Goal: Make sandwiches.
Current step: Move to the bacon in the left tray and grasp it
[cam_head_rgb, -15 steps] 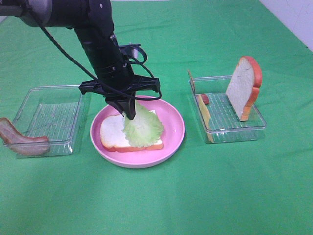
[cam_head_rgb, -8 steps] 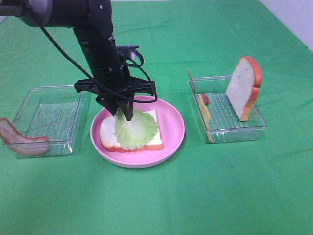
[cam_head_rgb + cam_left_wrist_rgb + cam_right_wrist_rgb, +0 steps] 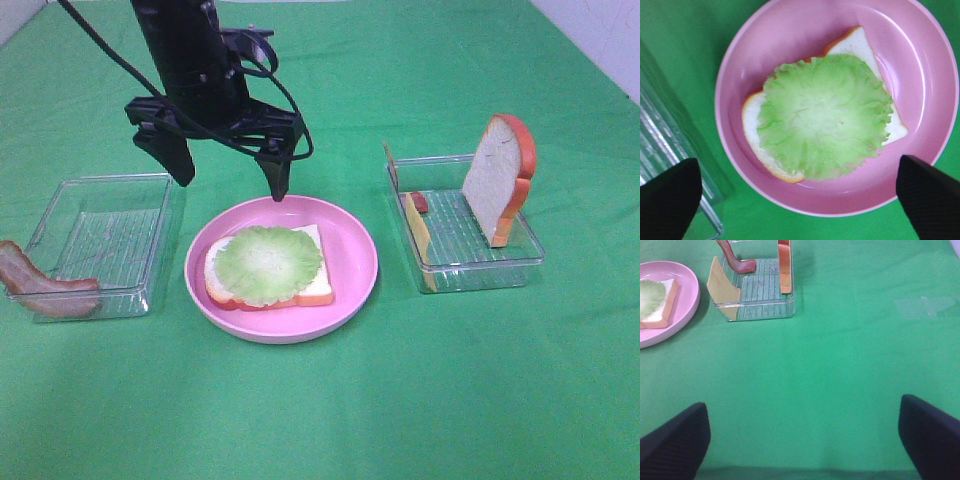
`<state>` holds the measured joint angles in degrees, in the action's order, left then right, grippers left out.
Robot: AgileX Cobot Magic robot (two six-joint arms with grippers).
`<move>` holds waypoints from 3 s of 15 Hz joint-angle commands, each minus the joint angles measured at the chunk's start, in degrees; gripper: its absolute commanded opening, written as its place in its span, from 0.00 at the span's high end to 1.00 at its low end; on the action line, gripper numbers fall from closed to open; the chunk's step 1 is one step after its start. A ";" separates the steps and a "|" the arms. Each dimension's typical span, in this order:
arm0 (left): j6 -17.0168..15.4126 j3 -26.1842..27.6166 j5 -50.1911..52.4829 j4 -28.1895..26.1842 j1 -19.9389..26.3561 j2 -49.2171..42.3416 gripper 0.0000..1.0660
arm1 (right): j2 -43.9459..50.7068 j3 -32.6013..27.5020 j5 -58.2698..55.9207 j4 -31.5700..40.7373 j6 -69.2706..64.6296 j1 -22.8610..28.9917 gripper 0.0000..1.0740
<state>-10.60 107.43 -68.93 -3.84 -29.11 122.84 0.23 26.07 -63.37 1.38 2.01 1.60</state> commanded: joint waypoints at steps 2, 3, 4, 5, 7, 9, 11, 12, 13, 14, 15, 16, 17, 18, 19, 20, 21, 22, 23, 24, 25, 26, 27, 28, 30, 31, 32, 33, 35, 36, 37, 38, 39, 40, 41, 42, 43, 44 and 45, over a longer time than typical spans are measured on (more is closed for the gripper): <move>-0.52 -5.50 -6.70 4.47 1.89 -9.63 0.06 | 1.43 -0.11 0.23 0.06 0.57 -0.06 0.08; -0.46 -9.05 -6.70 5.44 3.72 -12.78 0.06 | 1.43 -0.11 0.23 0.06 0.57 -0.06 0.08; -0.63 -12.61 -6.70 6.47 6.02 -15.76 0.06 | 1.43 -0.11 0.23 0.06 0.57 -0.06 0.08; -0.63 -16.21 -6.70 6.65 8.71 -18.39 0.06 | 1.43 -0.11 0.23 0.06 0.57 -0.06 0.08; -0.52 -20.45 -6.70 6.65 13.06 -21.89 0.06 | 1.43 -0.11 0.23 0.06 0.57 -0.06 0.08; -0.11 -25.15 -6.70 6.59 17.59 -23.66 0.06 | 1.43 -0.11 0.23 0.06 0.57 -0.06 0.08; 0.74 -29.85 -5.39 6.59 20.11 -24.01 0.06 | 1.43 -0.11 0.23 0.06 0.57 -0.06 0.08; 0.74 -32.43 -2.98 6.42 20.86 -24.01 0.06 | 1.43 -0.11 0.23 0.06 0.57 -0.06 0.08; 0.74 -33.63 -1.32 6.02 21.43 -24.01 0.06 | 1.43 -0.11 0.23 0.06 0.57 -0.06 0.08; 1.15 -36.04 3.04 5.44 22.46 -23.89 0.06 | 1.43 -0.11 0.23 0.06 0.57 -0.06 0.08; 1.55 -37.07 5.56 5.39 23.03 -23.84 0.06 | 1.43 -0.11 0.23 0.06 0.57 -0.06 0.08; 1.83 -37.47 6.88 5.33 23.32 -23.84 0.06 | 1.43 -0.11 0.23 0.06 0.57 -0.06 0.08; 2.46 -37.36 9.17 5.33 23.89 -22.35 0.06 | 1.43 -0.11 0.23 0.06 0.57 -0.06 0.08; 2.58 -37.36 10.37 5.33 23.89 -20.57 0.06 | 1.43 -0.11 0.23 0.06 0.57 -0.06 0.08; 2.58 -37.36 11.46 5.10 23.89 -18.62 0.07 | 1.43 -0.11 0.23 0.06 0.57 -0.06 0.08; 2.58 -37.36 12.72 4.58 23.89 -17.02 0.07 | 1.43 -0.11 0.23 0.06 0.57 -0.06 0.08; 2.58 -37.36 13.81 4.47 23.89 -15.58 0.08 | 1.43 -0.11 0.23 0.06 0.57 -0.06 0.08; 2.58 -37.36 14.90 4.47 23.89 -14.61 0.08 | 1.43 -0.11 0.23 0.06 0.57 -0.06 0.08; 2.58 -37.36 15.41 4.35 23.89 -13.92 0.09 | 1.43 -0.11 0.23 0.06 0.57 -0.06 0.08; 2.58 -37.30 15.53 4.30 23.89 -13.35 0.09 | 1.43 -0.11 0.23 0.06 0.57 -0.06 0.08; 2.58 -37.30 15.70 4.30 23.89 -13.18 0.09 | 1.43 -0.11 0.23 0.06 0.57 -0.06 0.08; 2.58 -37.30 15.70 4.30 23.89 -12.72 0.10 | 1.43 -0.11 0.23 0.06 0.57 -0.06 0.08; 2.58 -37.30 16.04 4.30 23.89 -12.55 0.11 | 1.43 -0.11 0.23 0.06 0.57 -0.06 0.08; 2.58 -37.30 16.62 4.30 23.89 -12.55 0.12 | 1.43 -0.11 0.23 0.06 0.57 -0.06 0.08; 2.58 -37.30 16.56 4.24 23.89 -12.55 0.19 | 1.43 -0.11 0.23 0.06 0.57 -0.06 0.08; 2.58 -37.30 16.44 4.18 23.89 -12.55 0.26 | 1.43 -0.11 0.23 0.06 0.57 -0.06 0.08; 2.41 -37.30 16.50 4.18 23.89 -12.55 0.36 | 1.43 -0.11 0.23 0.06 0.57 -0.06 0.08; 2.12 -37.30 16.39 3.84 23.89 -12.55 0.40 | 1.43 -0.11 0.23 0.06 0.57 -0.06 0.08; 2.12 -37.30 15.30 3.84 23.89 -12.55 0.40 | 1.43 -0.11 0.23 0.06 0.57 -0.06 0.08; 2.12 -37.30 15.01 3.84 23.89 -12.55 0.40 | 1.43 -0.11 0.23 0.06 0.57 -0.06 0.08; 2.12 -37.30 15.01 3.84 23.89 -12.55 0.40 | 1.43 -0.11 0.23 0.06 0.57 -0.06 0.08; 2.12 -37.30 15.01 3.84 23.89 -12.55 0.40 | 1.43 -0.11 0.23 0.06 0.57 -0.06 0.08; 2.12 -37.30 15.07 3.84 23.89 -12.55 0.40 | 1.43 -0.11 0.23 0.06 0.57 -0.06 0.08; 2.12 -37.30 15.07 3.84 23.89 -12.55 0.42 | 1.43 -0.11 0.23 0.06 0.57 -0.06 0.08; 2.12 -37.30 15.07 3.84 23.89 -12.55 0.49 | 1.43 -0.11 0.23 0.06 0.57 -0.06 0.08; 2.12 -37.30 15.07 3.84 23.89 -12.55 0.61 | 1.43 -0.11 0.23 0.06 0.57 -0.06 0.08; 2.12 -37.30 15.18 3.84 23.89 -12.55 0.73 | 1.43 -0.11 0.23 0.06 0.57 -0.06 0.08; 2.12 -37.30 15.24 3.84 23.89 -12.55 0.85 | 1.43 -0.11 0.23 0.06 0.57 -0.06 0.08; 2.12 -37.30 15.41 3.84 23.89 -12.55 0.99 | 1.43 -0.11 0.23 0.06 0.57 -0.06 0.08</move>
<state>-8.02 70.30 -53.51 0.52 -5.33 110.12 0.23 26.07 -63.37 1.38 2.01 1.60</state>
